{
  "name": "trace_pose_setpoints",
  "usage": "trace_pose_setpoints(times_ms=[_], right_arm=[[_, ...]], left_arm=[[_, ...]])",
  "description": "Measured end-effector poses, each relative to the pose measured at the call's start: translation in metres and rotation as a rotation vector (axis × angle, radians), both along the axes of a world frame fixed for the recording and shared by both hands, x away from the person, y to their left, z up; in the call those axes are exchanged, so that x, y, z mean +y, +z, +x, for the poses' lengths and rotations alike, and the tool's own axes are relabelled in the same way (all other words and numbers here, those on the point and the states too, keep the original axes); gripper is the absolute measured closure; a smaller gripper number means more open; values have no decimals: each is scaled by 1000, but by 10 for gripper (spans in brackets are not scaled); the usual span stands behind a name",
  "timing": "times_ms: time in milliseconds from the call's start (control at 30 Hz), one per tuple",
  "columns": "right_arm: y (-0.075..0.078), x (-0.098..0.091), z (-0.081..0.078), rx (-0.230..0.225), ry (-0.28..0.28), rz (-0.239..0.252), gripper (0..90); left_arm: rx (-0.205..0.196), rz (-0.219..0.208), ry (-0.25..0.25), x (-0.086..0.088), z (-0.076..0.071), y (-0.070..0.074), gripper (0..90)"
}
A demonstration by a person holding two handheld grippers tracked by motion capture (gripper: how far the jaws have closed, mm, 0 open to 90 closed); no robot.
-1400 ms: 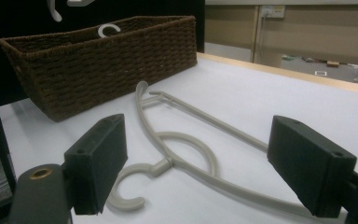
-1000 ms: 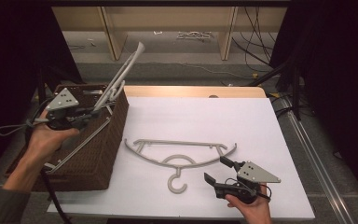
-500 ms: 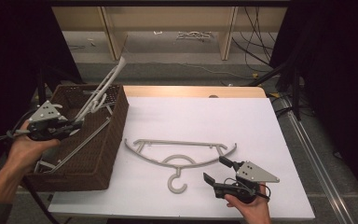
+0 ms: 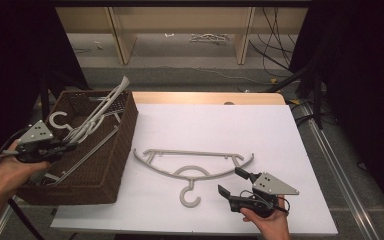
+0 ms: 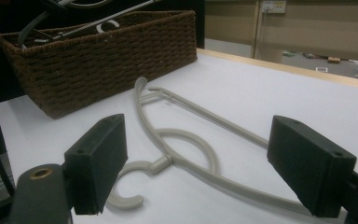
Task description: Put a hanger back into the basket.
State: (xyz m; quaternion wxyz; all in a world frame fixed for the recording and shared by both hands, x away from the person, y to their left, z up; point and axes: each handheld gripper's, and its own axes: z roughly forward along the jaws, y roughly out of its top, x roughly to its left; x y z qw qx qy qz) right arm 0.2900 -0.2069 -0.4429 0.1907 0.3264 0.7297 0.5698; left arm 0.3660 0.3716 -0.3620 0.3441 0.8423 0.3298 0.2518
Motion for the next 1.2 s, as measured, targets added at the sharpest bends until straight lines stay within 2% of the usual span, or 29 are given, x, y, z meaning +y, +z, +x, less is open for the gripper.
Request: trace_pose_setpoints(times_ms=[33,133,167,200,233,267,300,367,400,433,533,567,600,633,700,733,767,833,867,900,933,967,1033,1133,1167,1200], right_arm=[[0,0,0,2,0,-3,209],[0,0,0,6,1,-8,209],[0,1,0,1,0,-3,210],[-1,1,0,3,9,3,209],[-1,1,1,6,11,11,210],[0,0,0,6,5,-5,209],[0,0,0,4,0,-4,210],[-1,2,1,1,13,10,209],[-1,2,1,3,14,9,209],[-2,3,1,-1,10,19,209],[0,2,0,7,9,-11,210],[-1,3,1,5,13,13,209],[-2,3,1,4,13,13,209],[0,2,0,8,12,-8,210],[0,2,1,-5,7,-4,210],[-1,3,1,-1,17,10,209],[-2,3,1,3,17,14,209],[-1,3,1,-3,16,12,210],[0,2,1,-8,6,-3,210],[-1,3,2,-4,18,11,209],[-2,3,1,3,17,10,209],[-2,3,1,2,17,11,209],[-1,4,1,-3,18,11,209],[0,1,0,20,15,-35,209],[-1,3,1,2,15,-11,209],[0,3,0,5,15,-19,209]], left_arm=[[2,0,-15,3,0,-1,816],[10,-17,10,7,-5,-5,816],[16,21,-11,11,-6,-4,816],[22,21,-17,12,-7,-5,816],[26,-11,0,12,-8,-8,816],[33,-4,-12,14,-8,-8,816],[50,42,-26,17,-8,-7,815],[54,40,-40,20,-8,-10,815],[40,0,-29,20,-8,-15,815],[43,11,-35,21,-8,-15,815],[62,6,-32,23,-7,-18,814],[74,21,-36,23,-6,-18,814],[102,45,-43,24,-5,-17,814],[106,48,-47,24,-4,-18,814],[128,33,-40,23,-2,-20,813],[132,50,-51,23,0,-20,813],[139,32,-40,22,1,-22,813],[147,30,-40,21,2,-24,813],[158,33,-42,21,3,-24,813],[162,43,-41,22,5,-25,812],[166,3,-16,20,5,-27,812],[173,10,-7,20,6,-26,810],[187,-14,9,21,8,-27,805],[205,-26,49,23,12,-27,797],[205,-30,58,24,14,-26,794],[212,-26,70,25,16,-26,788]])
